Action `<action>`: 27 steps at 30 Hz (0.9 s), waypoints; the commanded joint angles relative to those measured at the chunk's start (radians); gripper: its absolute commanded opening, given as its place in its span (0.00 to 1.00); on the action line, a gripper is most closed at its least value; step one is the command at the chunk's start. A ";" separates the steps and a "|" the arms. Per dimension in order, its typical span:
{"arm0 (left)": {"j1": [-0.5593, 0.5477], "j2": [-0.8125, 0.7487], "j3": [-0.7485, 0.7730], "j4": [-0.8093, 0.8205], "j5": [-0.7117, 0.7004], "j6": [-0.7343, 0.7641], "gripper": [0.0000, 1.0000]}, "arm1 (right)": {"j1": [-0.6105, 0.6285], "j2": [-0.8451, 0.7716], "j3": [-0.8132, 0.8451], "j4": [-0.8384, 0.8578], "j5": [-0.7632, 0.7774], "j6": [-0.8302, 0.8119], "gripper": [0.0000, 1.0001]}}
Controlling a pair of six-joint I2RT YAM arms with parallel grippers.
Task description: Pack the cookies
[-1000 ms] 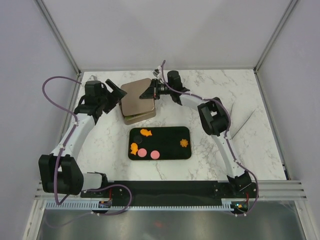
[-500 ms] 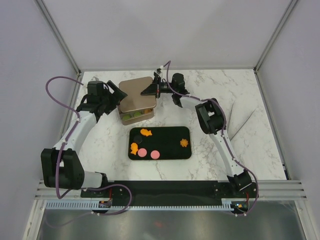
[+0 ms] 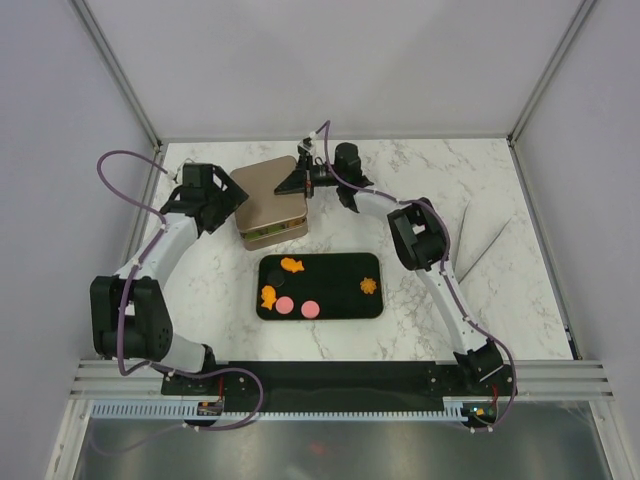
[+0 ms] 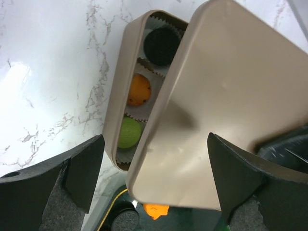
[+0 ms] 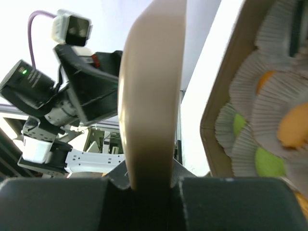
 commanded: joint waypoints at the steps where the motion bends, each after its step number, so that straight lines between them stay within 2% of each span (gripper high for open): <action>1: 0.012 0.043 0.040 0.016 -0.073 0.039 0.95 | 0.017 0.008 0.066 0.016 -0.015 -0.028 0.02; 11: 0.040 0.163 0.082 0.084 0.001 0.024 0.95 | 0.034 0.040 0.097 -0.114 -0.002 -0.134 0.02; 18: 0.043 0.204 0.043 0.142 0.048 0.007 0.95 | 0.040 0.068 0.125 -0.172 0.002 -0.166 0.04; 27: 0.044 0.249 0.043 0.147 0.058 -0.002 0.93 | 0.039 0.077 0.131 -0.223 0.041 -0.178 0.14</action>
